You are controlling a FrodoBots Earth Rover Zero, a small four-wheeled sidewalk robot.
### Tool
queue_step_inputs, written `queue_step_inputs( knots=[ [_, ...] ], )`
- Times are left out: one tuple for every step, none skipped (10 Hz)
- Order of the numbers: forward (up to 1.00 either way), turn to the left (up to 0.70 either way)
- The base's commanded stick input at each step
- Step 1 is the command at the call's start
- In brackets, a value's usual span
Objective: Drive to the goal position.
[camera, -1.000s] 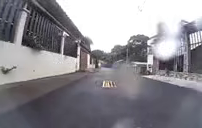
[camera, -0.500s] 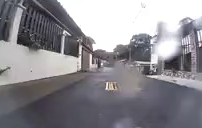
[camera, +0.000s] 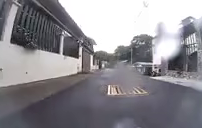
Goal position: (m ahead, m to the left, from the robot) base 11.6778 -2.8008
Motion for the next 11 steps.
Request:
queue_step_inputs(
  knots=[
    [0.7,0.0],
    [0.7,0.0],
    [0.7,0.0],
    [0.7,0.0],
    [0.7,0.0],
    [0.7,0.0],
    [0.7,0.0],
    [0.7,0.0],
    [0.7,0.0],
    [0.7,0.0],
    [0.7,0.0]
  ],
)
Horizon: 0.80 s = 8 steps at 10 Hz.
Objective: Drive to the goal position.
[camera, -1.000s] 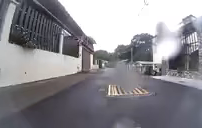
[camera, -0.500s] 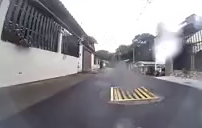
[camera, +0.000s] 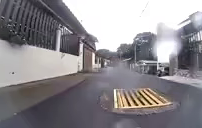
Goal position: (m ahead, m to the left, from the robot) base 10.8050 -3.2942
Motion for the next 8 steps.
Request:
queue_step_inputs(
  knots=[
    [0.7,0.0],
    [0.7,0.0],
    [0.7,0.0],
    [0.7,0.0],
    [0.7,0.0],
    [0.7,0.0],
    [0.7,0.0],
    [0.7,0.0]
  ],
)
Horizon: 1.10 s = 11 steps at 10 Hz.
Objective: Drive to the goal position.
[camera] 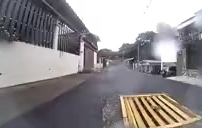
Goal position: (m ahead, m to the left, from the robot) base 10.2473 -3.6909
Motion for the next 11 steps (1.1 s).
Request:
queue_step_inputs(
  knots=[
    [0.7,0.0],
    [0.7,0.0],
    [0.7,0.0],
    [0.7,0.0],
    [0.7,0.0],
    [0.7,0.0],
    [0.7,0.0],
    [0.7,0.0],
    [0.7,0.0],
    [0.7,0.0],
    [0.7,0.0]
  ],
)
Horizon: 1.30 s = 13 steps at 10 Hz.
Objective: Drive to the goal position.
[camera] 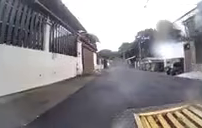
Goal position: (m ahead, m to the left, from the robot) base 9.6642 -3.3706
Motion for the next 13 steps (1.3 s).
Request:
queue_step_inputs(
  knots=[
    [0.7,0.0],
    [0.7,0.0],
    [0.7,0.0],
    [0.7,0.0],
    [0.7,0.0],
    [0.7,0.0],
    [0.7,0.0],
    [0.7,0.0],
    [0.7,0.0],
    [0.7,0.0],
    [0.7,0.0],
    [0.7,0.0],
    [0.7,0.0]
  ],
)
